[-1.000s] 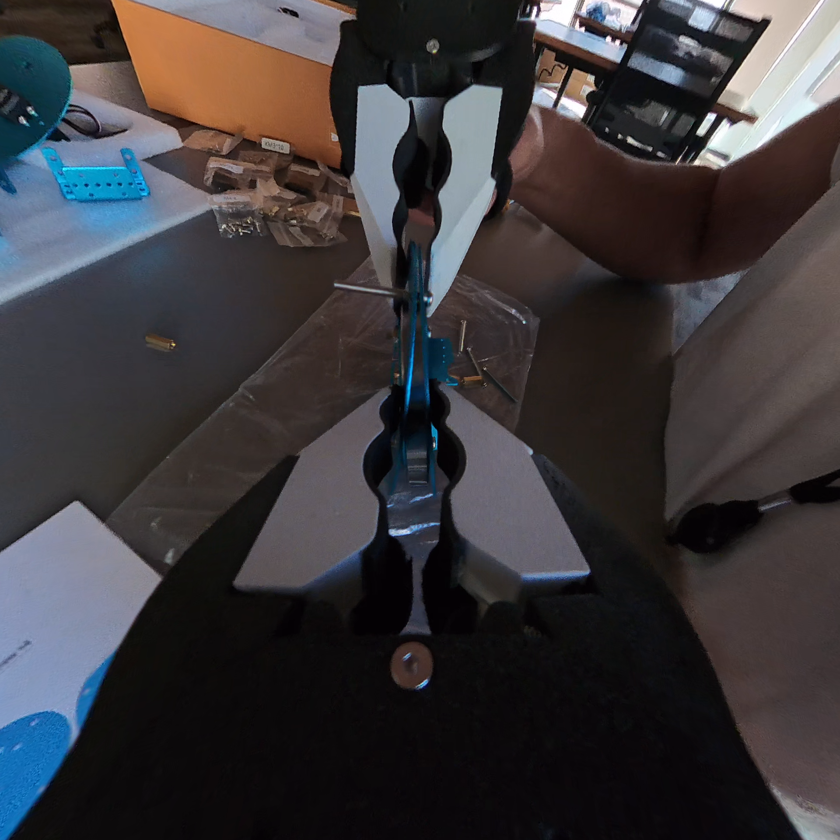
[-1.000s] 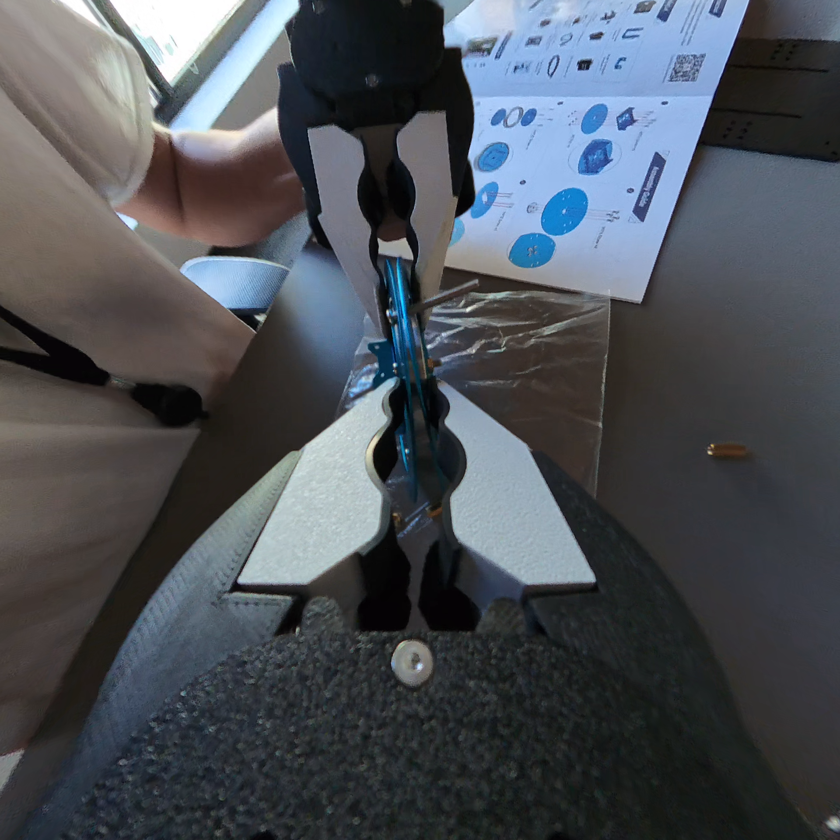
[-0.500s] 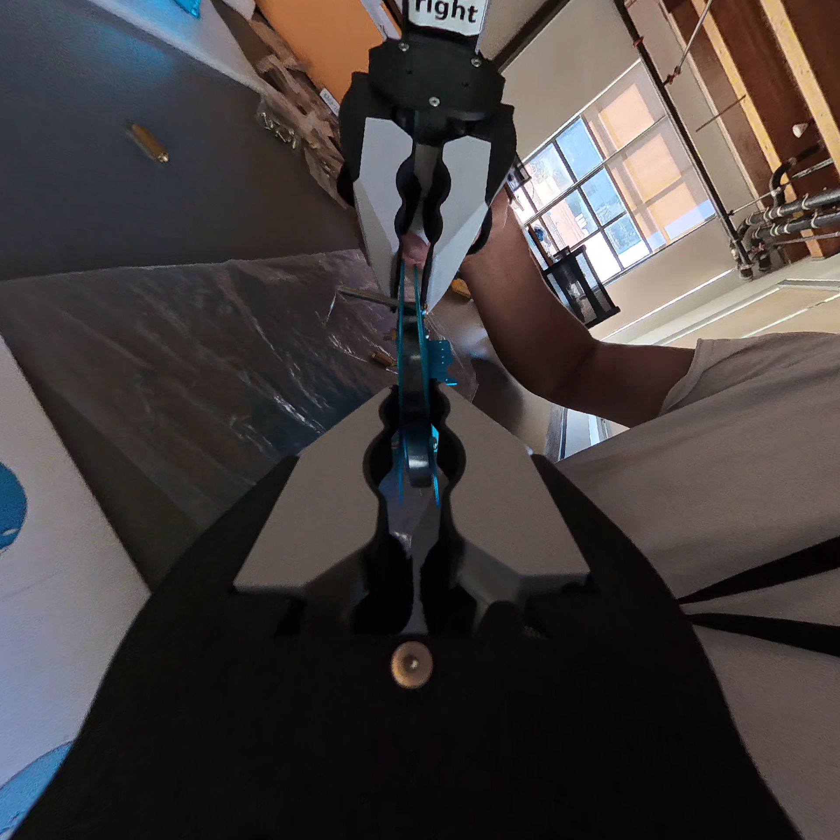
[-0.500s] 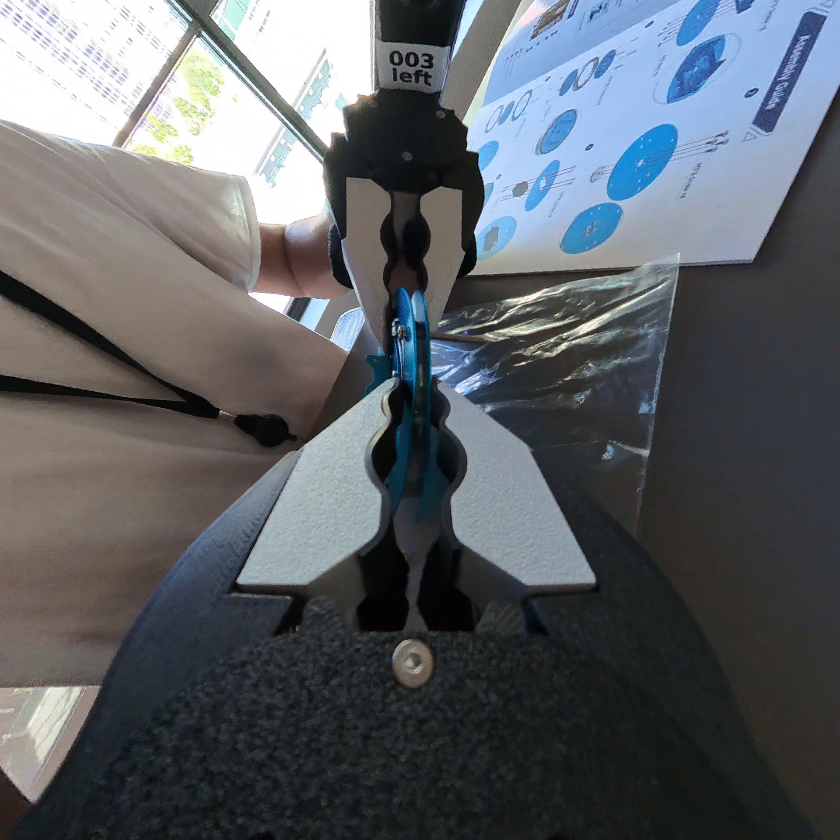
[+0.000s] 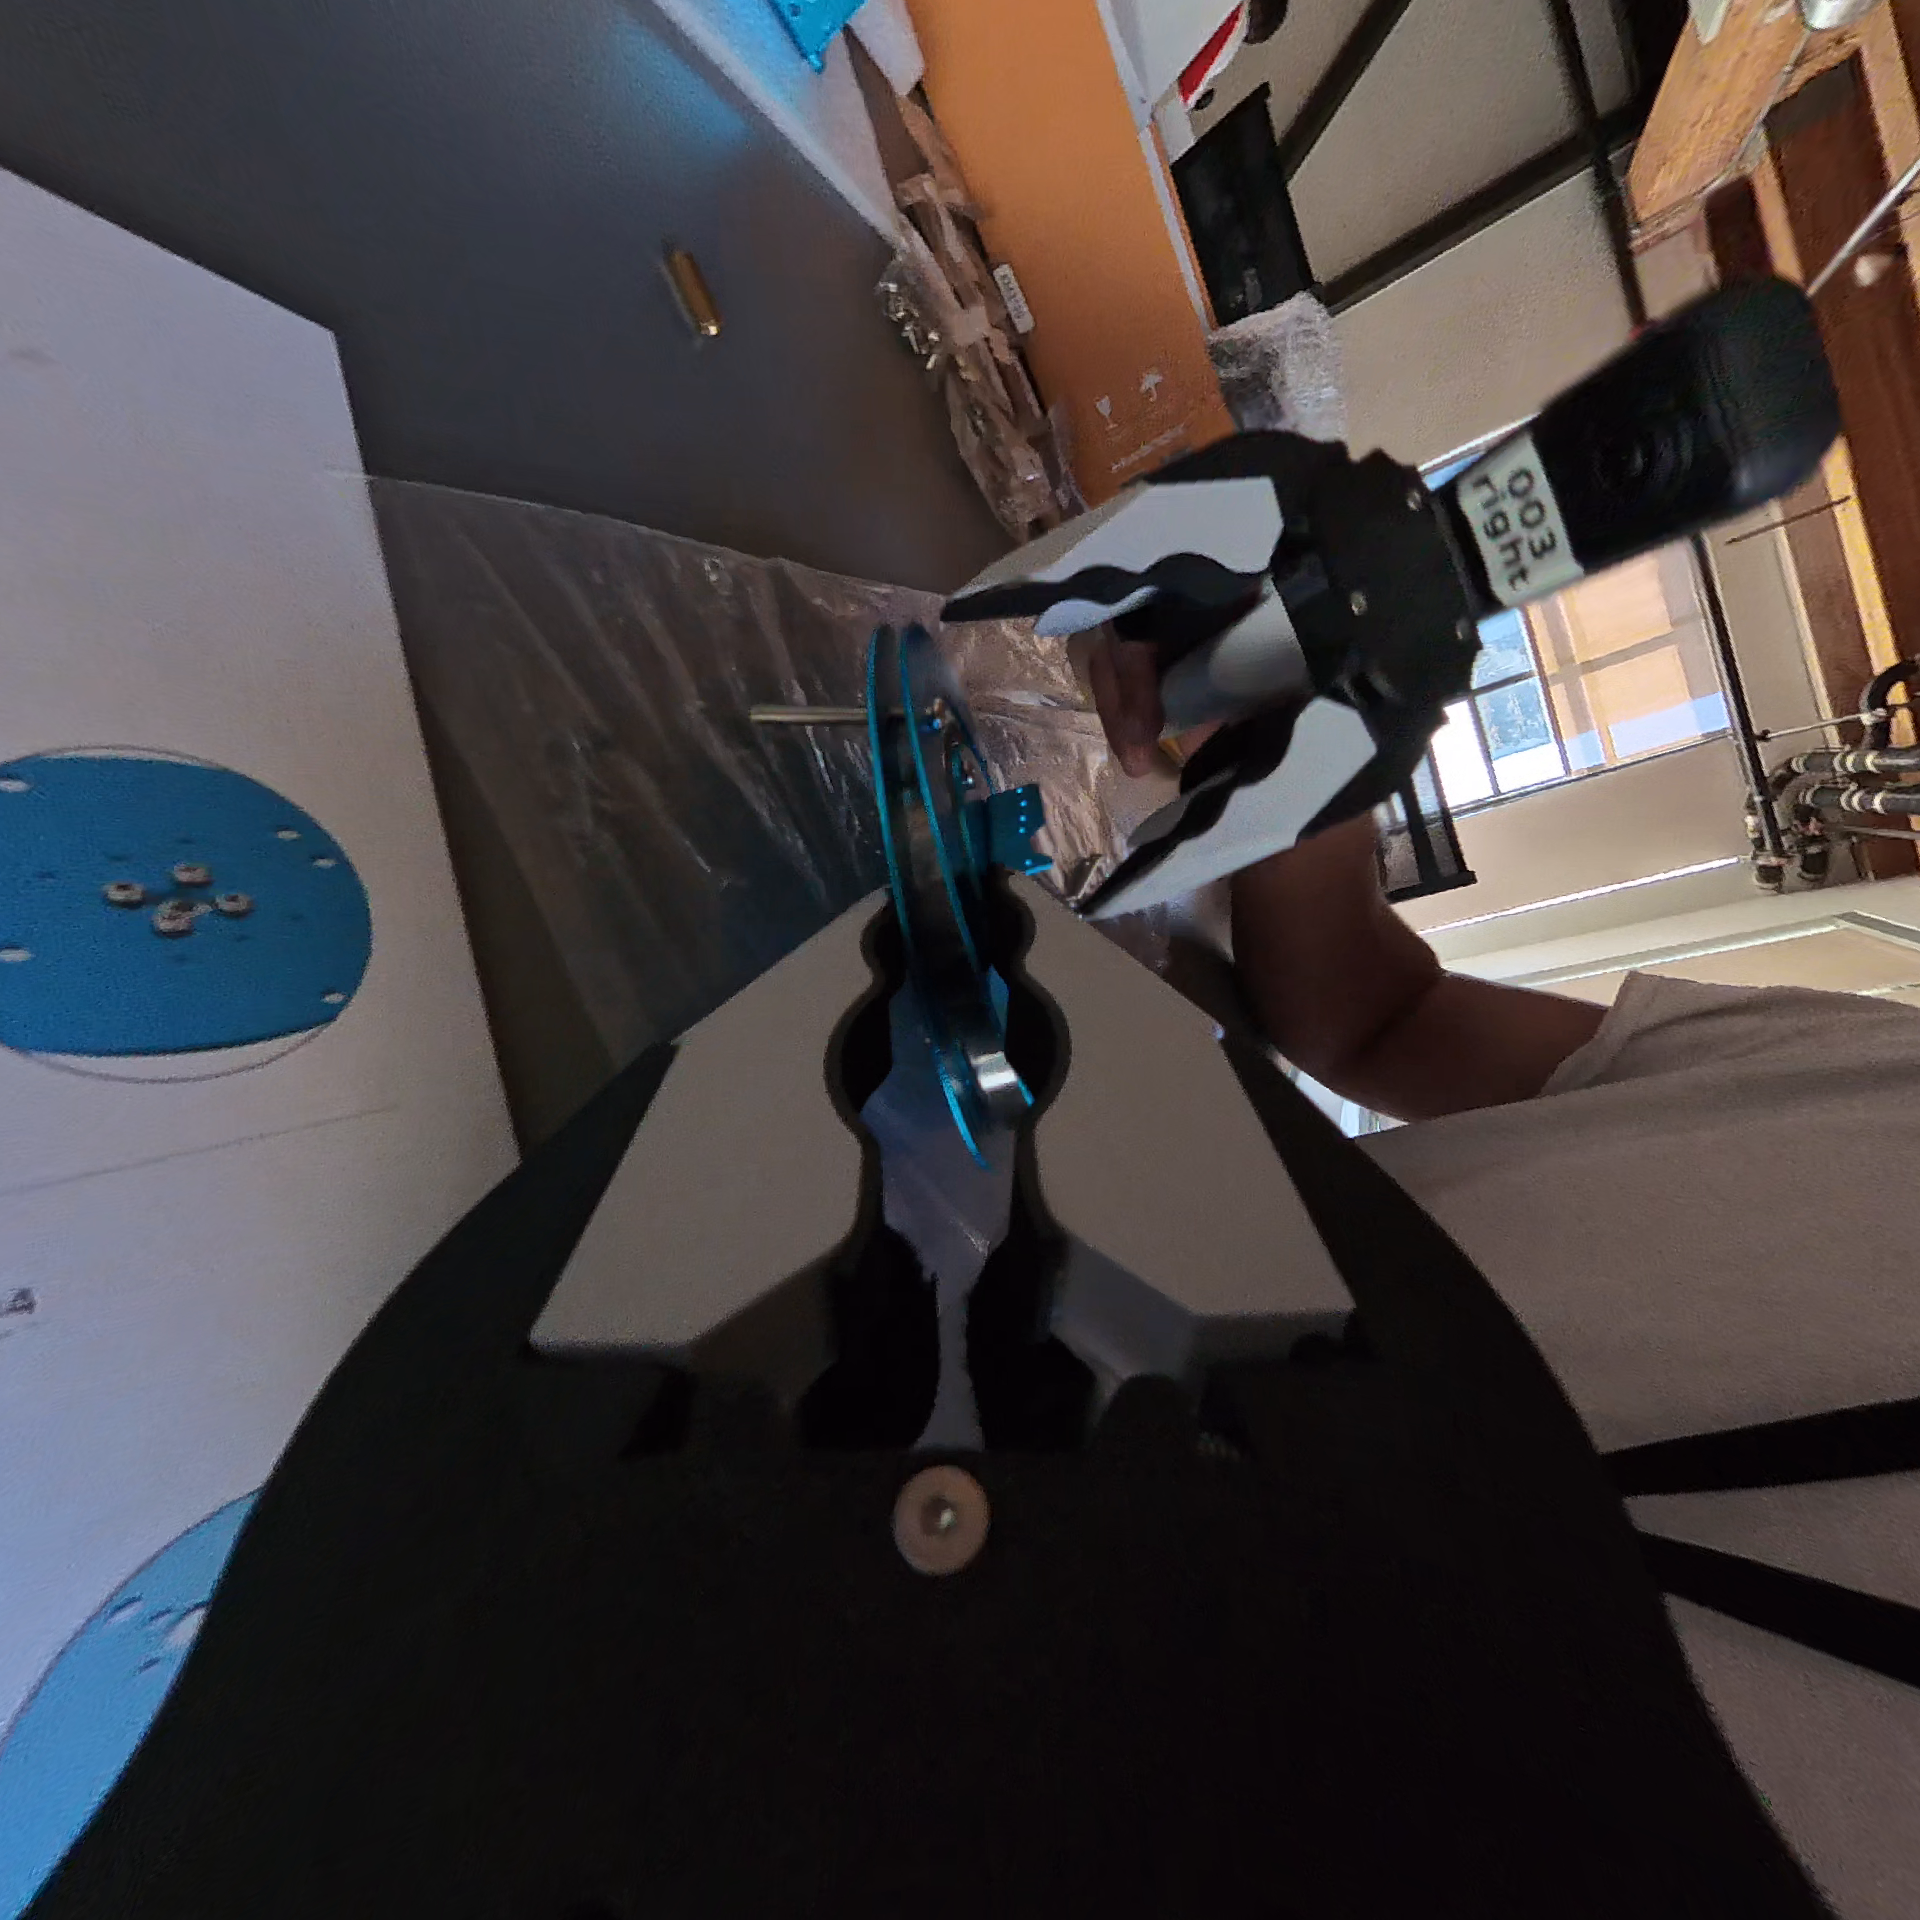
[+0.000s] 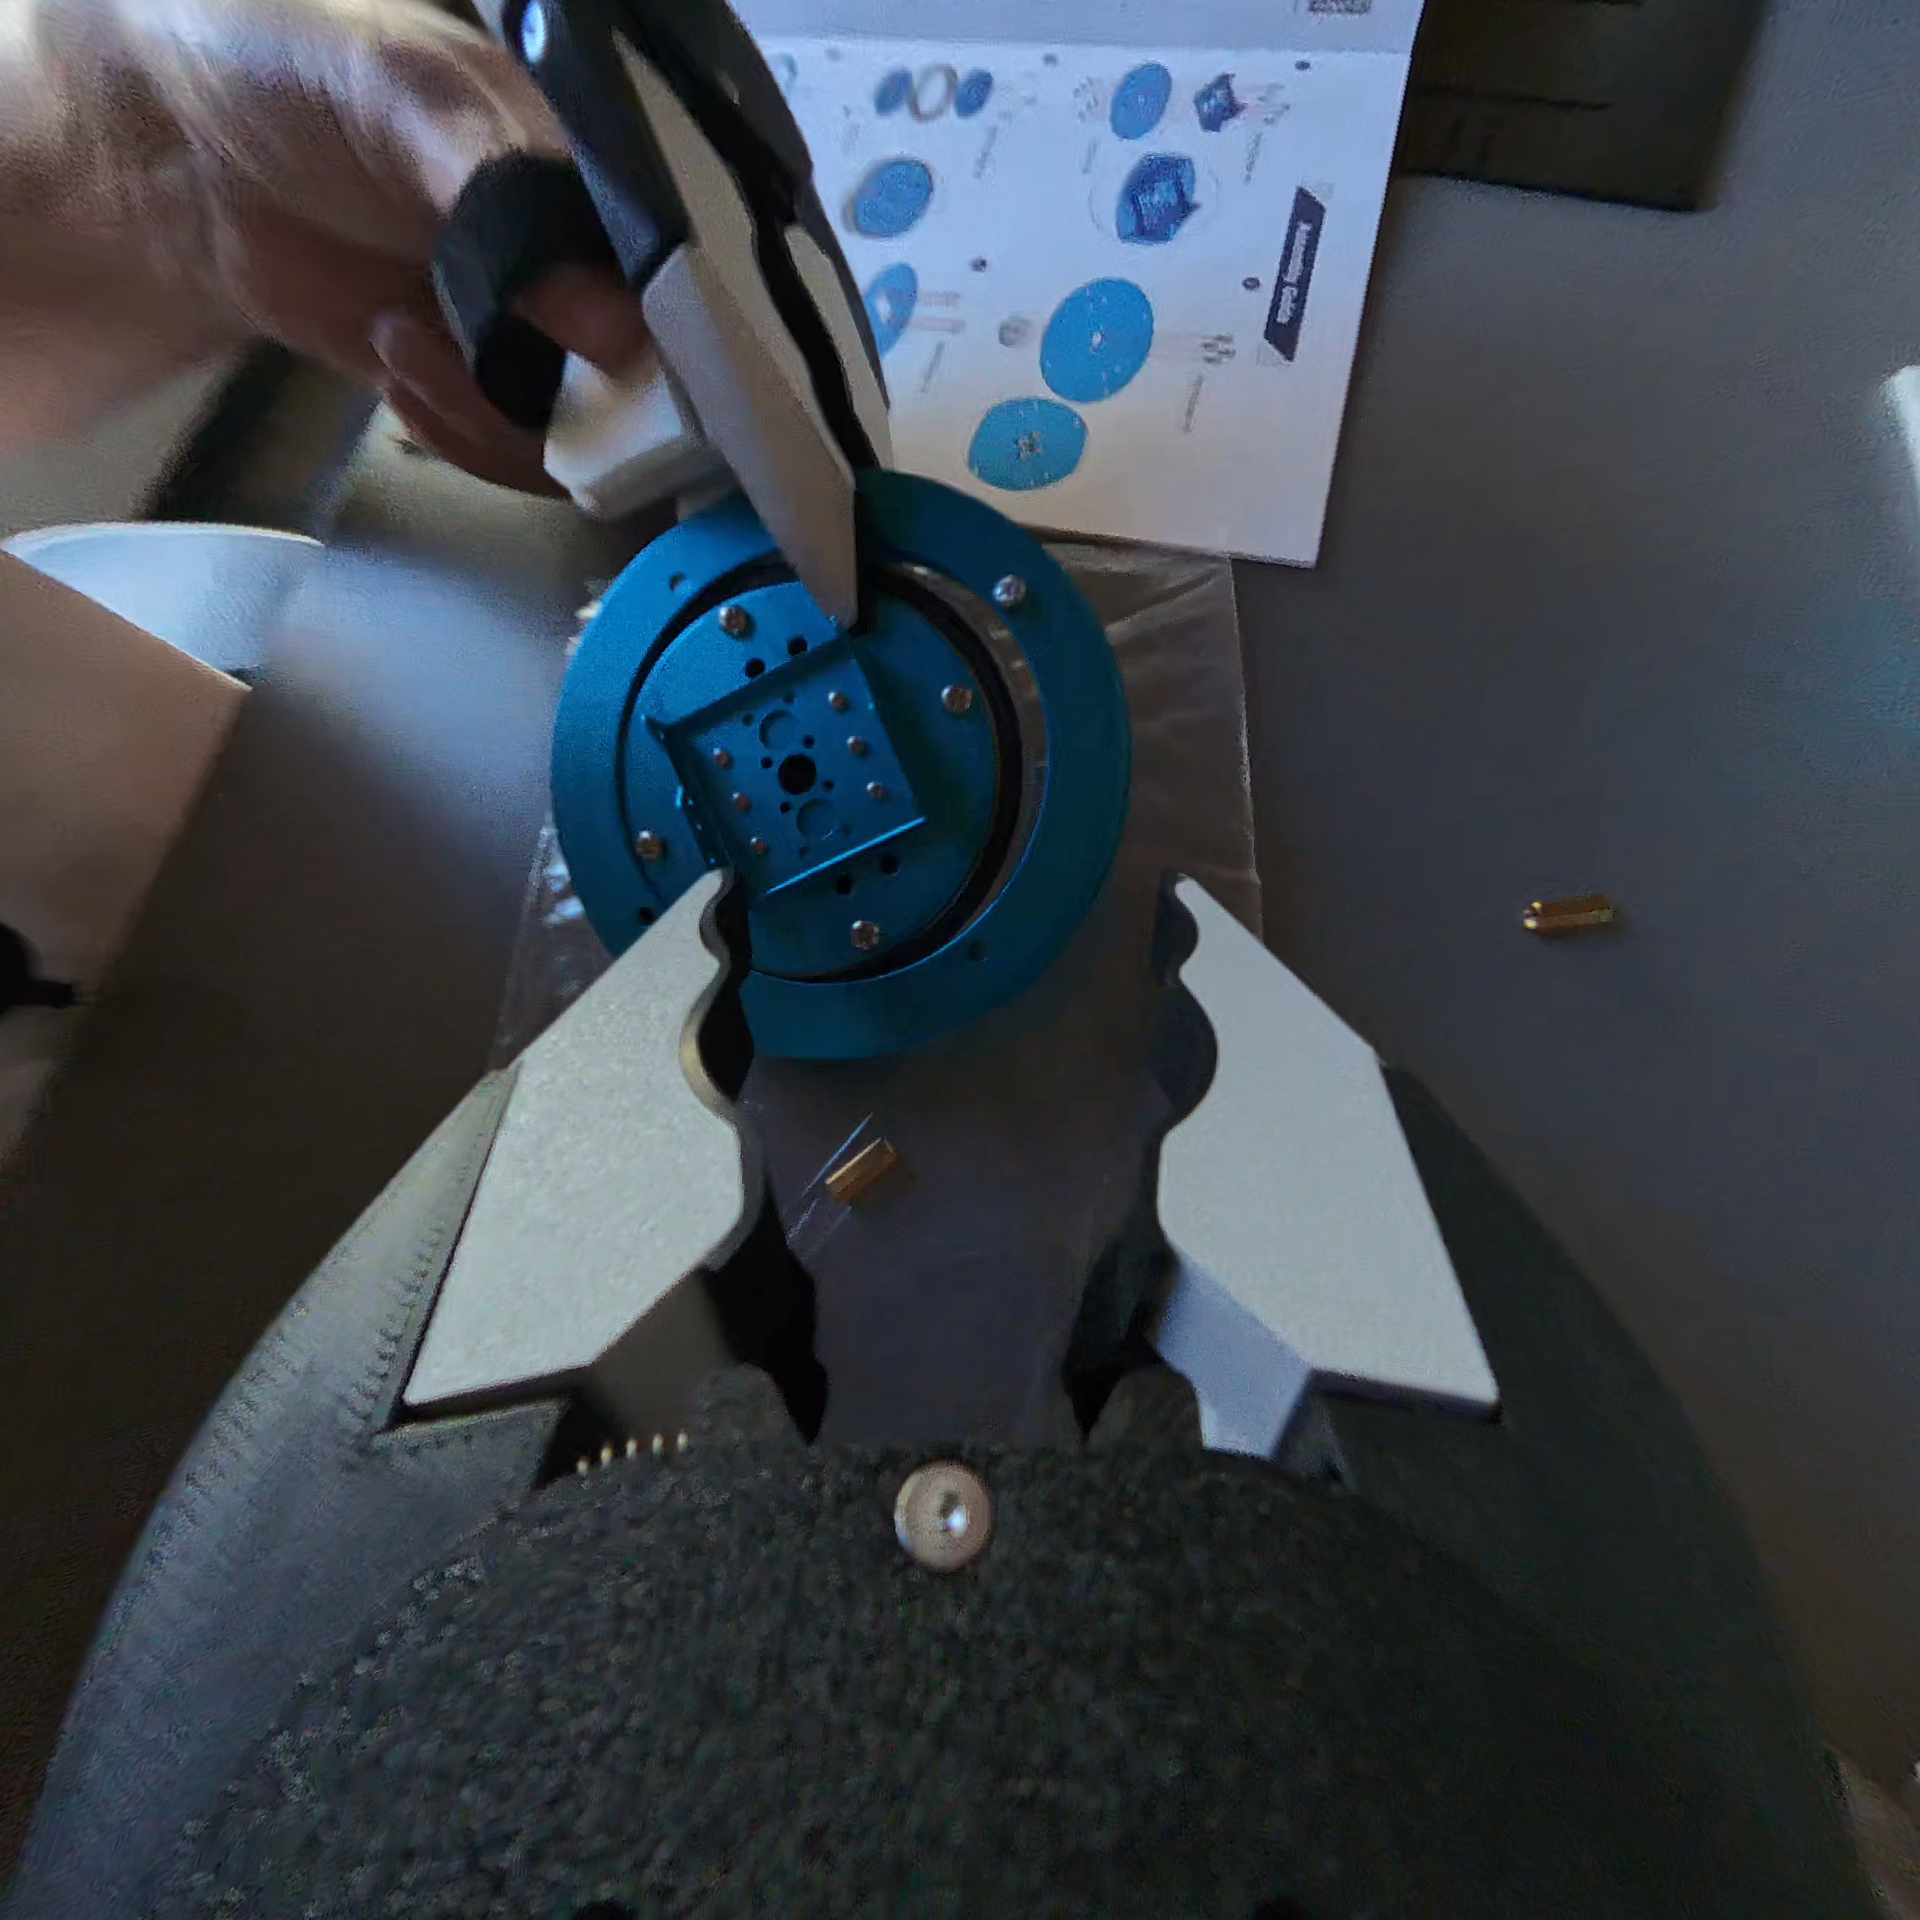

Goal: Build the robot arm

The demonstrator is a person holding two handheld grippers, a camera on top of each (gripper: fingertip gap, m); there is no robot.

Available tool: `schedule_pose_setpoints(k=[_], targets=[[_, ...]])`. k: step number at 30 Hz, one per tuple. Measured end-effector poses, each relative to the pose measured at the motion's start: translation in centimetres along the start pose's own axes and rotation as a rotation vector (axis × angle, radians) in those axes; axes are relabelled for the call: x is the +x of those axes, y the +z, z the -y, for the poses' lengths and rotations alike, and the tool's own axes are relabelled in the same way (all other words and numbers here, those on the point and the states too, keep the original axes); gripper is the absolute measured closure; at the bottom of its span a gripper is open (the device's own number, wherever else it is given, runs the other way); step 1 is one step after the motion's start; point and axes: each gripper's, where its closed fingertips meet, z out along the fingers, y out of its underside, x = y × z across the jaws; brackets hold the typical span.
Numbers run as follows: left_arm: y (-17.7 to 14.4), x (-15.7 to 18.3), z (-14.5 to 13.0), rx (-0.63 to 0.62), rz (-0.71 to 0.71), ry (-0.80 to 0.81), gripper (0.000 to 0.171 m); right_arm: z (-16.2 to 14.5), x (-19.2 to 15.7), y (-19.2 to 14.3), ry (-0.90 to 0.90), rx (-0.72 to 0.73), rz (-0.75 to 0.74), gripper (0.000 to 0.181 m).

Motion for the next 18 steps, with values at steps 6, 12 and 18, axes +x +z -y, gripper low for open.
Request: schedule_pose_setpoints(k=[6,12,18], targets=[[0.1,-2.1,0.1,-0.04,0.157,0.026,0.147,0.0,-0.2,0.8,-0.04,0.015,-0.137,0.11],[-0.4,-2.6,0.1,-0.051,0.273,0.159,0.141,0.2,-1.2,0.1,0.083,0.059,-0.007,0.108],[-1.7,-2.0,1.0,-0.006,0.32,0.282,0.136,-0.9,-2.0,-0.4,0.121,0.041,0.023,0.09]])
